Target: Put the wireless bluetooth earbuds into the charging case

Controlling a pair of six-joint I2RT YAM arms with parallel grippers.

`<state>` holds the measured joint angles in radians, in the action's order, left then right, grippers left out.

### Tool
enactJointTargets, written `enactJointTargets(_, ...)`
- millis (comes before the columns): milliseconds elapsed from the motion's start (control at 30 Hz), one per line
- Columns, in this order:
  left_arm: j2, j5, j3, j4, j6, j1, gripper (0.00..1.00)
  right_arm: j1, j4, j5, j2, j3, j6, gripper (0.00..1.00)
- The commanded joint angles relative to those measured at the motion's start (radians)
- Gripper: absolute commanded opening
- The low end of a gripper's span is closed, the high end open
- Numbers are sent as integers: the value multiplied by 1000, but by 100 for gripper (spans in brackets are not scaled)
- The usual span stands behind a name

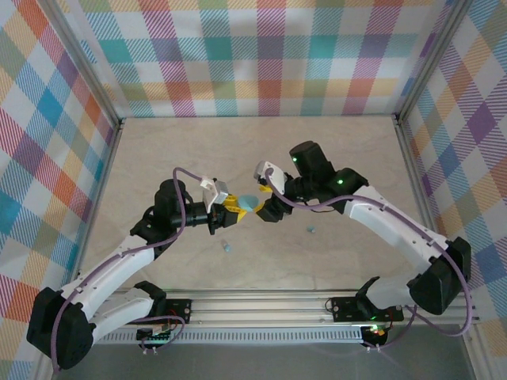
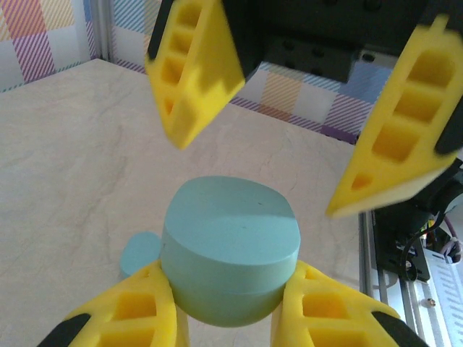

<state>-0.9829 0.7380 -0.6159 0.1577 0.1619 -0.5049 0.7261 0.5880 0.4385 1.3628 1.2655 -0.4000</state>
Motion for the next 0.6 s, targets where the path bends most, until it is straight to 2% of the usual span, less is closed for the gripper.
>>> enactJointTargets(0, 18, -3, 5, 22, -21, -10, 10, 17, 9, 15, 22, 49, -30, 74)
enactJointTargets(133, 20, 0, 5, 26, -26, -11, 10, 25, 0, 17, 37, 55, -44, 74)
enactJointTargets(367, 23, 4, 9, 12, -20, -11, 10, 20, 6, -80, 82, 115, 0, 74)
enactJointTargets(567, 40, -1, 21, 3, -19, -11, 10, 6, 52, -105, 124, 176, 2, 74)
